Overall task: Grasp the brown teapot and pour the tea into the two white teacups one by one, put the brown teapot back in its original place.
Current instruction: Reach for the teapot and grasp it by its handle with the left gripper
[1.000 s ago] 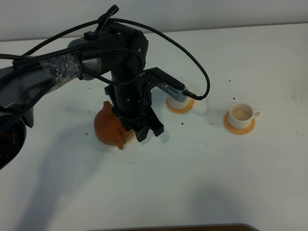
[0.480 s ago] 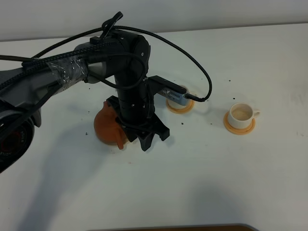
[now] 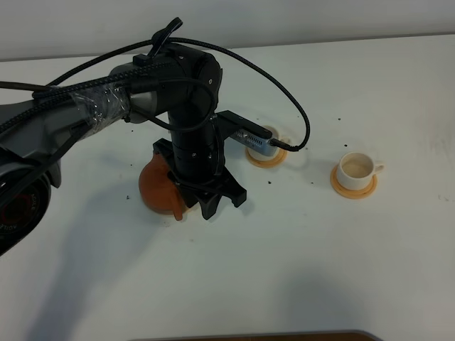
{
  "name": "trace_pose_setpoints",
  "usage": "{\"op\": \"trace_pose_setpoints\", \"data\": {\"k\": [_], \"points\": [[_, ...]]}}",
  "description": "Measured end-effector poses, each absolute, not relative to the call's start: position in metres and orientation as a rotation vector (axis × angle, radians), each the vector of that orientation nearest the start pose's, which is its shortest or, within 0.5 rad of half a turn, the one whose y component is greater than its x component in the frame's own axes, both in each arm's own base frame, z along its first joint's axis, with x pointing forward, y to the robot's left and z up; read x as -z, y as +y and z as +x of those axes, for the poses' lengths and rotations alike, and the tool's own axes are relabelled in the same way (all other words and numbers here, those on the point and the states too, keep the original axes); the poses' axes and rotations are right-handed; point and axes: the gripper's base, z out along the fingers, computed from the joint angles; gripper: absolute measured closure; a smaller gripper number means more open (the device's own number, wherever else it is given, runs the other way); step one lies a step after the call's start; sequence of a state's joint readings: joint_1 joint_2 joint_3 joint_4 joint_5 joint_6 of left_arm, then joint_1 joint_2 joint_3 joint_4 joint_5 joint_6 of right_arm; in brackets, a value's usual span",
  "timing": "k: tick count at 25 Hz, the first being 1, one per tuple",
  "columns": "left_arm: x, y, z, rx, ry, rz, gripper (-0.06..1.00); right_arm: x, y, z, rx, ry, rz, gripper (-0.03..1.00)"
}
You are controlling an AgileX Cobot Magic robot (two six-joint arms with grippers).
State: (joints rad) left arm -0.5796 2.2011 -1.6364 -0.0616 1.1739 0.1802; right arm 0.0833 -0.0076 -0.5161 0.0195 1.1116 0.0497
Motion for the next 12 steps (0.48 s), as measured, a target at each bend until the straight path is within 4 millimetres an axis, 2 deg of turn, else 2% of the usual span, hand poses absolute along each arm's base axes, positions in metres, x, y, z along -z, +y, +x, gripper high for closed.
{"op": "trace_pose_setpoints", "data": {"k": [12], "points": [[-0.1418,-0.2356,0.3512,0.056,3.015,1.162,0.56,-0.2776,0.0007,-0.0102,-0.105,2.073,-0.037,0.73]]}}
